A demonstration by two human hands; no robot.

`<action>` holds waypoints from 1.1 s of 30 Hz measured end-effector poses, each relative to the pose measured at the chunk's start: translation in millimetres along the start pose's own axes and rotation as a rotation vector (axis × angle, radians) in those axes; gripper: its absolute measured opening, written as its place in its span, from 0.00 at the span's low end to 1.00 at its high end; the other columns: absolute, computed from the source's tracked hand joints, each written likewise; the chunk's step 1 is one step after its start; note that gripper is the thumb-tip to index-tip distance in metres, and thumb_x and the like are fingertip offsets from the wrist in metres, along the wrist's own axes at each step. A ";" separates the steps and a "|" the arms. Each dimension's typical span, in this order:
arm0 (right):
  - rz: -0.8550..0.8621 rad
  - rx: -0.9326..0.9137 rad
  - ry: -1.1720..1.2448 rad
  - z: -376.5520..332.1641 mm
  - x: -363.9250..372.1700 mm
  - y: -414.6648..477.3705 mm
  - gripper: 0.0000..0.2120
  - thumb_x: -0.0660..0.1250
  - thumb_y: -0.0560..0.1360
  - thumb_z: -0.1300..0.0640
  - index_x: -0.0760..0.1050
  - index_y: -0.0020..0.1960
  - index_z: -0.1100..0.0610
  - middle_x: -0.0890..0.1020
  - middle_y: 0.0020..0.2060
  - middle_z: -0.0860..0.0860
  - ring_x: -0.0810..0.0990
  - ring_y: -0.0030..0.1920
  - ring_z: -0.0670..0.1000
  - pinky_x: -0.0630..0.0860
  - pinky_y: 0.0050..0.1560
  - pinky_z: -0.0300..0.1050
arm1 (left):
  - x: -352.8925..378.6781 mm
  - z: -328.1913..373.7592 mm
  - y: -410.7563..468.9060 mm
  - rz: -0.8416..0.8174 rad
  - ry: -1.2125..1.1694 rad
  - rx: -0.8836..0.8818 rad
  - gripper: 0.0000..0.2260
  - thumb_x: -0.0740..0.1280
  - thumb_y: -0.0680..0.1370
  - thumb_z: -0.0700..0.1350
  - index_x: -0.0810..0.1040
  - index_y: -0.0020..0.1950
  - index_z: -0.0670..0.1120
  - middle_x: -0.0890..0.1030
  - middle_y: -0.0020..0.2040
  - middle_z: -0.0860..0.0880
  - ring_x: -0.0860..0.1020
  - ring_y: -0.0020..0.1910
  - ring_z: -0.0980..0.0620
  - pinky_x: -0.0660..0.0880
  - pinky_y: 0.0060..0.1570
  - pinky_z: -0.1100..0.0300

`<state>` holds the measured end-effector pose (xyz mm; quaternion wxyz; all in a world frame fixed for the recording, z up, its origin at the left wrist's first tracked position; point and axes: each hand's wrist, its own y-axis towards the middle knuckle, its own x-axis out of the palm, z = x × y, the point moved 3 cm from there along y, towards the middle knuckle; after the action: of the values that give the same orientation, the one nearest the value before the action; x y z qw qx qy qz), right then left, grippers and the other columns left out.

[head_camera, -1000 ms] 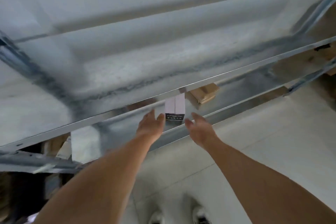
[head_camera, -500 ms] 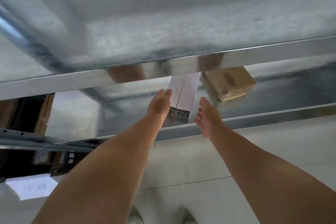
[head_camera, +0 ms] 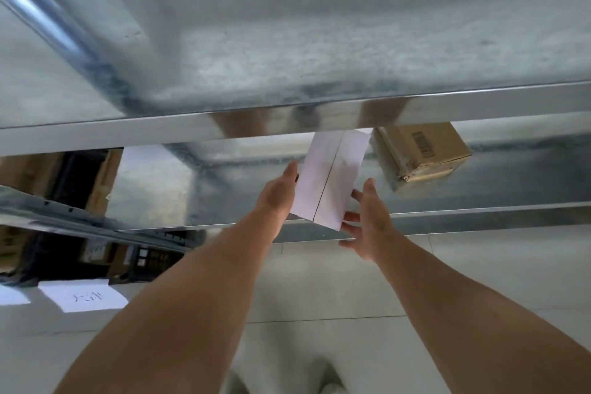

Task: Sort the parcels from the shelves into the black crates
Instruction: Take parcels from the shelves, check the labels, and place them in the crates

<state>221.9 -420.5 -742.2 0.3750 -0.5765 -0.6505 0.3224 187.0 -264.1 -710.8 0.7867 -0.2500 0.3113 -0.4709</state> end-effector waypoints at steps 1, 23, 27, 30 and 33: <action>-0.004 0.000 -0.003 0.0 1.6 -2.3 0.28 0.46 0.81 0.31 0.75 0.64 0.46 0.80 0.57 0.57 0.78 0.58 0.61 0.62 0.70 0.68 | -4.1 -0.5 -3.5 0.002 -0.019 0.012 0.25 0.54 0.76 0.67 0.81 0.47 0.50 0.83 0.53 0.47 0.80 0.54 0.44 0.74 0.62 0.50; -0.058 -0.122 -0.172 -8.9 36.8 -44.6 0.33 0.45 0.81 0.31 0.76 0.55 0.55 0.79 0.64 0.61 0.76 0.65 0.65 0.66 0.66 0.62 | -60.8 -32.5 -15.2 -0.088 -0.284 -0.005 0.20 0.52 0.83 0.62 0.76 0.59 0.51 0.79 0.55 0.48 0.76 0.58 0.45 0.67 0.62 0.50; -0.045 -0.154 -0.222 -7.9 39.8 -41.9 0.34 0.44 0.81 0.31 0.78 0.51 0.56 0.79 0.65 0.60 0.74 0.68 0.60 0.63 0.70 0.61 | -71.7 -34.4 -17.6 -0.081 -0.289 -0.016 0.20 0.49 0.83 0.63 0.76 0.55 0.53 0.78 0.63 0.48 0.73 0.64 0.46 0.63 0.64 0.49; -0.034 -0.157 -0.176 -3.3 45.2 -40.4 0.34 0.49 0.81 0.31 0.80 0.51 0.59 0.83 0.59 0.62 0.79 0.63 0.62 0.73 0.62 0.54 | -81.7 -35.0 -17.8 -0.065 -0.334 -0.017 0.20 0.50 0.83 0.62 0.76 0.52 0.52 0.78 0.56 0.53 0.73 0.62 0.46 0.64 0.68 0.50; -0.030 -0.165 -0.125 0.5 52.0 -40.5 0.34 0.53 0.81 0.32 0.80 0.54 0.62 0.85 0.55 0.59 0.82 0.57 0.59 0.77 0.61 0.53 | -91.7 -36.4 -19.2 -0.060 -0.363 -0.029 0.20 0.52 0.83 0.61 0.76 0.49 0.50 0.79 0.53 0.51 0.76 0.60 0.45 0.67 0.70 0.48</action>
<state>198.1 -374.1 -702.0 0.2897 -0.5745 -0.7055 0.2972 116.1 -193.9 -699.1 0.8118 -0.3516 0.1634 -0.4366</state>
